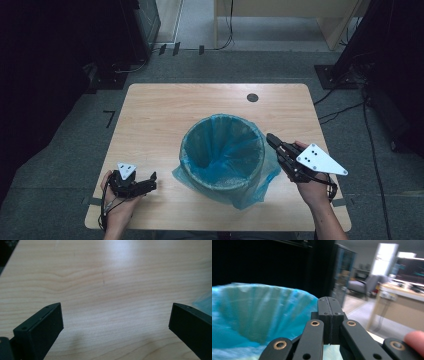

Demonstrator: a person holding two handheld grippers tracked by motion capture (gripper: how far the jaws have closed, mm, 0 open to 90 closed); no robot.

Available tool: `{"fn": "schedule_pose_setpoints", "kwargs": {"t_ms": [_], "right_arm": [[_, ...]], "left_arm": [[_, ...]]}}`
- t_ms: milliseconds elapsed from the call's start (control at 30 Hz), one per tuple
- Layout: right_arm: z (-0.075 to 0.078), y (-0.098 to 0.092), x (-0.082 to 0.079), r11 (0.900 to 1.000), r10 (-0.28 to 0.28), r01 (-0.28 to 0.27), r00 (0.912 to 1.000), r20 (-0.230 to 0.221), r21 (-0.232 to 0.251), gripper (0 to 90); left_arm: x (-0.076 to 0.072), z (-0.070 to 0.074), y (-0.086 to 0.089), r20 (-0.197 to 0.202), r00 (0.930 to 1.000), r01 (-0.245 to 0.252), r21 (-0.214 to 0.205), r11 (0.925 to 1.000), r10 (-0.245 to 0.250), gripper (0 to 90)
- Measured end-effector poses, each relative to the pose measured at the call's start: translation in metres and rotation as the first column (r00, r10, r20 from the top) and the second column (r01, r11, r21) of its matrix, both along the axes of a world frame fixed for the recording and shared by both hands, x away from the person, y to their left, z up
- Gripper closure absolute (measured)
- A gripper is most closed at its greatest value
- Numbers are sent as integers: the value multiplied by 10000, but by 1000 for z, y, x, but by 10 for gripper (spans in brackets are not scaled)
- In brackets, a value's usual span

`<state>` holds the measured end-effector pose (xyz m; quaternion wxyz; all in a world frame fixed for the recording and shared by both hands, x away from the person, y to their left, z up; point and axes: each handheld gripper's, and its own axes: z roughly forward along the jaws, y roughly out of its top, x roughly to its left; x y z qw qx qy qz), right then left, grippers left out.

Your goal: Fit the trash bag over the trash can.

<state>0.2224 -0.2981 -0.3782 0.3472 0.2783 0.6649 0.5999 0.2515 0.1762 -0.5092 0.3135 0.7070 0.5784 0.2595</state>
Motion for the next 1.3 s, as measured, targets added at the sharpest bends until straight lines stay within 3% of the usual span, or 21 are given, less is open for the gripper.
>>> {"fn": "schedule_pose_setpoints", "kwargs": {"t_ms": [167,267,400,467,567,667,733,767,800,833,867,933,1000,1033,1133,1200,1300], "right_arm": [[15,5,4,9888,1373,-1349,9899,350,-635,900],[26,9,7,9683,2290,-2219,9720,525,-1144,900],[40,18,11,9234,3477,-3303,9356,619,-1955,900],[47,26,12,9012,3799,-3532,9227,656,-2514,900],[53,35,15,8733,4245,-3911,9034,597,-2905,900],[59,47,19,8332,4789,-4375,8766,460,-3382,900],[62,54,22,7994,5182,-4696,8546,346,-3748,900],[64,59,23,7773,5429,-4921,8395,227,-3919,900],[65,62,24,7635,5569,-5044,8304,157,-4033,900],[67,67,25,7401,5813,-5275,8137,24,-4172,900],[67,70,25,7264,5951,-5414,8036,-67,-4233,900],[69,77,27,6864,6283,-5750,7772,-352,-4452,900],[71,83,29,6375,6651,-6137,7435,-693,-4657,900],[73,87,30,6040,6840,-6345,7233,-949,-4822,900],[76,96,31,5220,7170,-6693,6801,-1531,-5287,900],[78,102,32,4727,7232,-6761,6641,-1897,-5652,900],[80,110,35,4092,7106,-6684,6605,-2426,-6211,900]], "left_arm": [[5,-8,-2,-378,9992,128,257,9996,-118,0],[6,-10,-3,-445,9988,219,201,9996,-210,0],[7,-10,-1,-528,9979,371,112,9992,-365,0],[8,-10,-1,-522,9977,445,100,9990,-439,0],[9,-10,-1,-531,9975,470,121,9988,-463,0],[9,-10,-1,-529,9975,472,120,9988,-465,0],[9,-10,-1,-524,9975,476,124,9988,-469,0],[9,-10,-1,-526,9975,476,123,9988,-469,0],[9,-10,-1,-527,9975,477,124,9988,-470,0],[9,-10,0,-530,9975,480,124,9988,-473,0],[9,-10,0,-530,9975,482,123,9988,-474,0],[9,-10,-1,-530,9975,475,119,9988,-468,0],[9,-10,-1,-530,9975,475,119,9988,-468,0],[9,-10,-1,-528,9975,480,121,9988,-473,0],[9,-10,-1,-523,9975,490,123,9987,-483,0],[9,-10,-1,-525,9974,495,121,9987,-488,0],[9,-10,-1,-522,9974,503,119,9987,-496,0]]}}
